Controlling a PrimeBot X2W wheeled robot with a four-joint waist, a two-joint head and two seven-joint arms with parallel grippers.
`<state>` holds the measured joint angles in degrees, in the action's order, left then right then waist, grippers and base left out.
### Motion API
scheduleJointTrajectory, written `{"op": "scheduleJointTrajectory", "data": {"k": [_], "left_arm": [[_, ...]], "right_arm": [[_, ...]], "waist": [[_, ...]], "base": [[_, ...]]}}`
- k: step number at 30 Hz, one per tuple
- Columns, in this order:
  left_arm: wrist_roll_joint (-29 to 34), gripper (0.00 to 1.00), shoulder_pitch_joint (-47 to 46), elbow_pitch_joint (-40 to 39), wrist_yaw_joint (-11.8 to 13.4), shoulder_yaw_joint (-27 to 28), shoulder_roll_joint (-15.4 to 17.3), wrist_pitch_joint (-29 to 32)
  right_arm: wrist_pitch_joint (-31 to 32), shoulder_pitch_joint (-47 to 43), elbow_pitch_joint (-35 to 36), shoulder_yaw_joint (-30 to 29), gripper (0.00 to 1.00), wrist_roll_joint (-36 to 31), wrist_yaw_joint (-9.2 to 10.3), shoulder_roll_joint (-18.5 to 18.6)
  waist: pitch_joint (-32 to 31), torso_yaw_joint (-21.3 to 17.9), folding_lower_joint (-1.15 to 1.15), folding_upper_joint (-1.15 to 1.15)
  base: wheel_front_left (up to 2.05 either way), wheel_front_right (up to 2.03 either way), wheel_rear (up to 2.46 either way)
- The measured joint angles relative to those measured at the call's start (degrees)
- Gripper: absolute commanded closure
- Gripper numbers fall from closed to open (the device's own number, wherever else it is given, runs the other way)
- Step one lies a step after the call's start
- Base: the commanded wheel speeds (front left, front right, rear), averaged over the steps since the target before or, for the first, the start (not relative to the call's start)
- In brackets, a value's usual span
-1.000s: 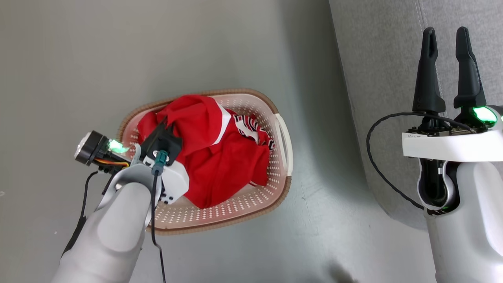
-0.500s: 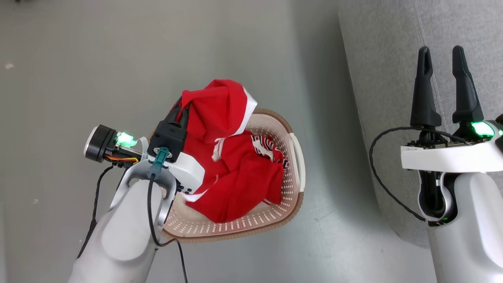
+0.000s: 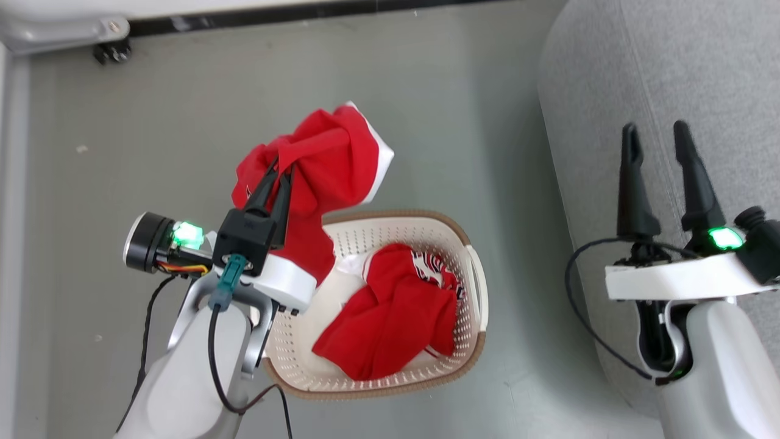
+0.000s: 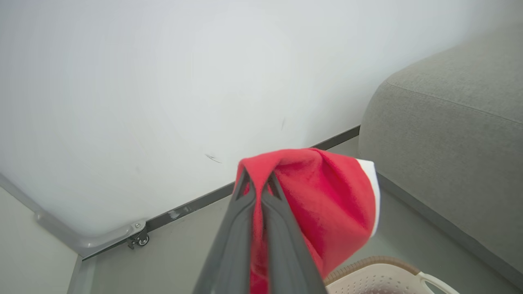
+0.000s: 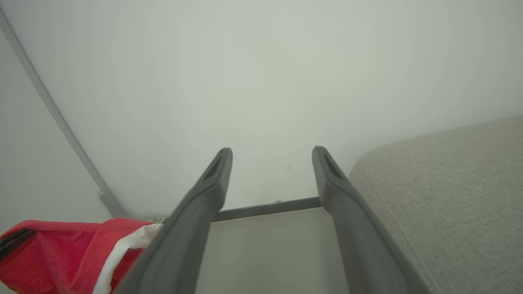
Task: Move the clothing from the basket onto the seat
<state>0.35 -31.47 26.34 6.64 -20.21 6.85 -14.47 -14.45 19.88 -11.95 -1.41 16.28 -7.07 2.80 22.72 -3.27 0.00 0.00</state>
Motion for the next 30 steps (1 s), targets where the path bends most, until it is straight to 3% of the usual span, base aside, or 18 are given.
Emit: {"op": "scheduleJointTrajectory", "data": {"k": [8, 30], "left_arm": [[-0.7, 1.0, 3.4, -4.1, -0.2, -0.2, 0.2, 0.0], [-1.7, 1.0, 7.9, -9.9, -3.2, -4.1, -0.1, 0.0]], "right_arm": [[0.0, -2.5, -1.8, 3.7, 0.0, -1.2, 0.0, 1.0], [2.1, -4.9, -7.1, 28.7, 0.0, -0.4, -0.01, 8.7]], "waist": [[-4.9, 1.4, 0.0, 0.0], [-17.2, 5.0, 0.0, 0.0]], "base": [[0.0, 0.0, 0.0], [0.0, 0.0, 0.0]]}}
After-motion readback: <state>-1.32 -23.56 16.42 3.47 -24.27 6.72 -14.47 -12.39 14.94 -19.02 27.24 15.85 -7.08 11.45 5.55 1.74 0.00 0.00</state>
